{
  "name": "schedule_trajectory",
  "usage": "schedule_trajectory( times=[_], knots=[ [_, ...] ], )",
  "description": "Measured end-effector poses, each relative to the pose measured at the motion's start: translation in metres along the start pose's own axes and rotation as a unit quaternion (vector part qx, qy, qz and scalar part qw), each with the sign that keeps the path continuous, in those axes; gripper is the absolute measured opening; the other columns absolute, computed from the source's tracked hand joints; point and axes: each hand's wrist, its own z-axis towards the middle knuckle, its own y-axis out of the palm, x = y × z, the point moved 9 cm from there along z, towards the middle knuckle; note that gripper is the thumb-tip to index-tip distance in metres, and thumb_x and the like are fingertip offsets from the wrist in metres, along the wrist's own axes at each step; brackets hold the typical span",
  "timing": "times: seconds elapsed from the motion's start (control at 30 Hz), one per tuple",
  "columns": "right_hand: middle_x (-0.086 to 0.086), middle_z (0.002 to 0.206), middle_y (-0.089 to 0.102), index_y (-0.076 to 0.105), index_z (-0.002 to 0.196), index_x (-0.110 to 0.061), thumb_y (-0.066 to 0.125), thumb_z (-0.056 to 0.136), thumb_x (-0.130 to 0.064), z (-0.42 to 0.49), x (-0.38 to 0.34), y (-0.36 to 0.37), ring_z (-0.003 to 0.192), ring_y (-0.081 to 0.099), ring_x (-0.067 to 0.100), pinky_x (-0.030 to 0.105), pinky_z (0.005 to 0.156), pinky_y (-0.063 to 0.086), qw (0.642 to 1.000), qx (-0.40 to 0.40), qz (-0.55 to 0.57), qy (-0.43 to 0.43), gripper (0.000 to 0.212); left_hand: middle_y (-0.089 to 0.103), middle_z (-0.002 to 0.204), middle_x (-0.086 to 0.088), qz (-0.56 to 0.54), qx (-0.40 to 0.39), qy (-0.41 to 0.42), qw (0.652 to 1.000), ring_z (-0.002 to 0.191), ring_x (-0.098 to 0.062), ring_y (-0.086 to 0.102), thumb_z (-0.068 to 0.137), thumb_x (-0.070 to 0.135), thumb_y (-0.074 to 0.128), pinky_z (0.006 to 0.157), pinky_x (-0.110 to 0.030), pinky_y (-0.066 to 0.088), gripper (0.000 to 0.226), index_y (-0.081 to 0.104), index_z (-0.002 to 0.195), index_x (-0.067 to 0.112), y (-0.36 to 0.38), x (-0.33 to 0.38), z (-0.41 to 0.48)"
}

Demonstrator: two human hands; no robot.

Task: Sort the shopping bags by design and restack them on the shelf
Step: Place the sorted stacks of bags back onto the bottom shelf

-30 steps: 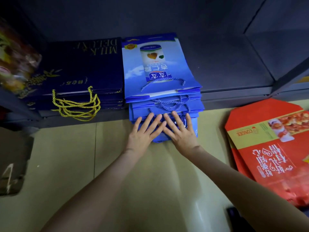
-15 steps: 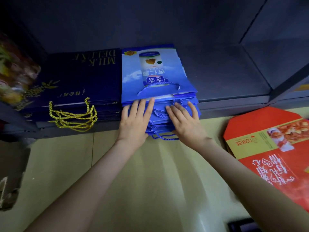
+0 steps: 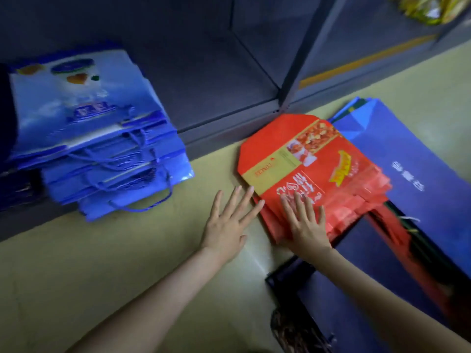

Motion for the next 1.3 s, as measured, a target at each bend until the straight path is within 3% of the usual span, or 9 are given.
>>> schedule_trajectory(
  times=[0.1, 0.2, 0.37, 0.57, 0.77, 0.97, 1.07, 1.17, 1.3],
  knots=[
    [0.018, 0.152, 0.029, 0.008, 0.148, -0.028, 0.077, 0.047, -0.069, -0.019, 0.032, 0.025, 0.139, 0.027, 0.041, 0.072, 0.096, 0.027, 0.998, -0.058, 0.014, 0.009, 0.129, -0.052, 0.135, -0.007, 0.038, -0.096, 0.069, 0.992, 0.134, -0.027, -0.037, 0.093, 0.036, 0.050, 0.098, -0.054, -0.030, 0.095, -0.034, 0.138, 0.029, 0.036, 0.044, 0.024],
    [0.020, 0.149, 0.033, 0.019, 0.146, -0.022, 0.080, 0.046, -0.063, -0.014, 0.023, 0.024, 0.136, 0.032, 0.042, 0.072, 0.097, 0.025, 0.997, -0.068, -0.020, -0.016, 0.124, -0.039, 0.145, -0.010, 0.069, -0.075, 0.117, 0.988, 0.141, -0.029, -0.021, 0.098, 0.022, 0.034, 0.103, -0.052, -0.021, 0.078, -0.032, 0.140, 0.020, 0.042, 0.071, 0.045],
    [0.020, 0.155, -0.018, -0.021, 0.148, -0.023, 0.046, 0.096, -0.027, -0.001, 0.016, 0.029, 0.142, -0.009, 0.044, 0.064, 0.110, 0.009, 0.982, -0.114, -0.133, -0.070, 0.084, -0.008, 0.157, -0.015, 0.097, -0.032, 0.131, 0.986, 0.145, -0.028, -0.003, 0.096, 0.020, 0.030, 0.109, -0.052, -0.008, 0.071, -0.024, 0.142, 0.010, 0.049, 0.080, 0.065],
    [0.028, 0.115, 0.063, 0.056, 0.129, -0.006, 0.028, 0.085, -0.018, 0.003, 0.013, 0.023, 0.095, 0.064, 0.048, 0.055, 0.063, 0.056, 0.985, -0.089, -0.108, -0.101, 0.054, 0.008, 0.157, -0.010, 0.055, 0.028, 0.082, 0.995, 0.145, -0.024, 0.016, 0.075, 0.024, 0.069, 0.115, -0.051, 0.004, 0.106, -0.006, 0.148, 0.010, 0.047, 0.060, 0.048],
    [0.026, 0.107, 0.067, 0.058, 0.125, 0.002, 0.058, 0.081, -0.015, -0.003, -0.042, -0.024, 0.086, 0.068, 0.042, 0.044, 0.052, 0.057, 0.992, 0.017, -0.043, -0.116, 0.047, 0.053, 0.135, -0.014, -0.091, 0.146, 0.072, 0.982, 0.131, -0.024, 0.041, 0.056, 0.012, 0.082, 0.112, -0.046, 0.017, 0.094, 0.038, 0.138, -0.001, 0.013, 0.017, 0.034],
    [0.015, 0.112, 0.068, 0.061, 0.125, -0.005, 0.060, 0.082, -0.015, -0.020, -0.072, -0.038, 0.100, 0.066, 0.033, 0.040, 0.079, 0.057, 0.975, 0.113, 0.010, -0.190, 0.044, 0.073, 0.099, -0.011, -0.108, 0.124, 0.100, 0.981, 0.090, -0.028, 0.071, 0.073, 0.007, 0.037, 0.076, -0.040, 0.056, 0.046, 0.073, 0.102, 0.003, 0.009, -0.013, 0.010],
    [0.014, 0.119, 0.065, 0.059, 0.127, -0.007, 0.065, 0.076, -0.012, -0.014, -0.056, -0.021, 0.108, 0.062, 0.036, 0.051, 0.085, 0.053, 0.986, 0.049, -0.015, -0.160, 0.052, 0.070, 0.105, -0.016, -0.069, 0.069, 0.066, 0.993, 0.097, -0.031, 0.068, 0.075, 0.010, 0.055, 0.083, -0.043, 0.054, 0.039, 0.069, 0.111, 0.007, 0.020, -0.010, 0.010],
    [0.013, 0.148, 0.039, 0.028, 0.148, -0.013, 0.059, 0.086, -0.010, -0.017, -0.023, -0.006, 0.135, 0.037, 0.037, 0.055, 0.107, 0.031, 0.990, -0.035, -0.017, -0.132, 0.070, 0.058, 0.128, -0.019, -0.061, 0.021, 0.069, 0.996, 0.118, -0.033, 0.057, 0.058, 0.015, 0.083, 0.099, -0.049, 0.042, 0.076, 0.057, 0.130, 0.013, 0.029, 0.006, 0.014],
    [-0.003, 0.159, -0.012, -0.019, 0.147, -0.030, 0.039, 0.099, -0.019, -0.025, 0.036, 0.008, 0.146, -0.006, 0.023, 0.051, 0.116, 0.004, 0.993, -0.098, -0.051, -0.047, 0.077, 0.003, 0.158, -0.015, -0.016, -0.025, 0.139, 0.990, 0.146, -0.030, 0.006, 0.080, 0.028, 0.068, 0.113, -0.049, -0.003, 0.098, 0.000, 0.150, 0.023, 0.032, 0.052, 0.028]
  ],
)
